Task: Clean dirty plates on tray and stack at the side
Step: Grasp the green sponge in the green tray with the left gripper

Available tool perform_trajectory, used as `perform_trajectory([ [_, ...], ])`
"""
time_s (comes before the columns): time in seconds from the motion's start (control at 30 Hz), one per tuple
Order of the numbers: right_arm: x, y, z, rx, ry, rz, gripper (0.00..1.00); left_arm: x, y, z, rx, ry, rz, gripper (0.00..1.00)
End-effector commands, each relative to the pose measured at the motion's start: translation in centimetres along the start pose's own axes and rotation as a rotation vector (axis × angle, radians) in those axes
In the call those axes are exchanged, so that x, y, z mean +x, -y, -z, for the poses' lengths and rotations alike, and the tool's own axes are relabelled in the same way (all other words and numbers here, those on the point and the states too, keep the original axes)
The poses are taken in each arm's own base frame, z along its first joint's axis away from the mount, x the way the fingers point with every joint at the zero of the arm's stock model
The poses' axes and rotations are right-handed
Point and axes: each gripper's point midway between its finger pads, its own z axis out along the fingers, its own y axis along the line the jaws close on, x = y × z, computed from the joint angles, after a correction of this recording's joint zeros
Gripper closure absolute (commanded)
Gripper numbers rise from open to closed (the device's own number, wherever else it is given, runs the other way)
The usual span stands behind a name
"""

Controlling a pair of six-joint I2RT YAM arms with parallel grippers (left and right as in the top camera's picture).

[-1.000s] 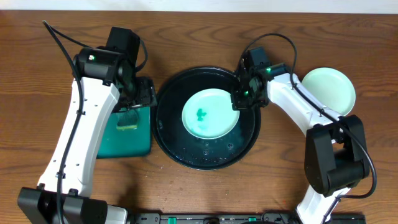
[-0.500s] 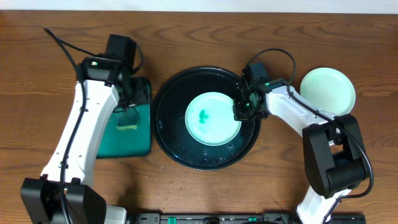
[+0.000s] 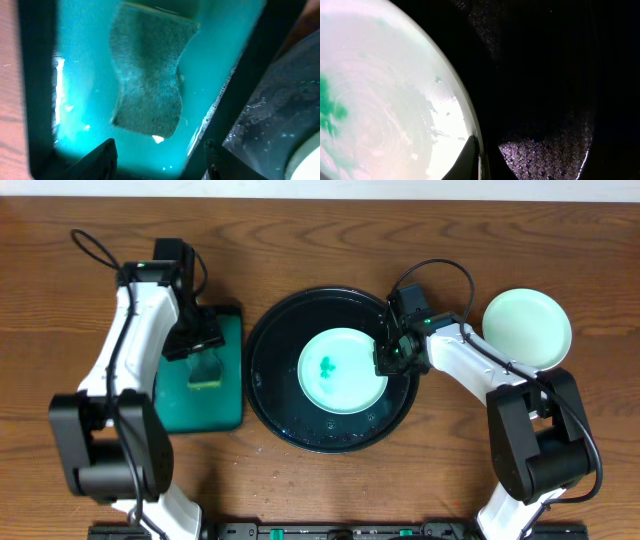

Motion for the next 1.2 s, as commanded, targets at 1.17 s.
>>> perform_trajectory([
  [1.17,3.3,-1.0,-2.0,-0.031,-0.112,0.007,0.99,-0.5,-1.9,-7.2,0.023,-0.150,0.054,0.67],
])
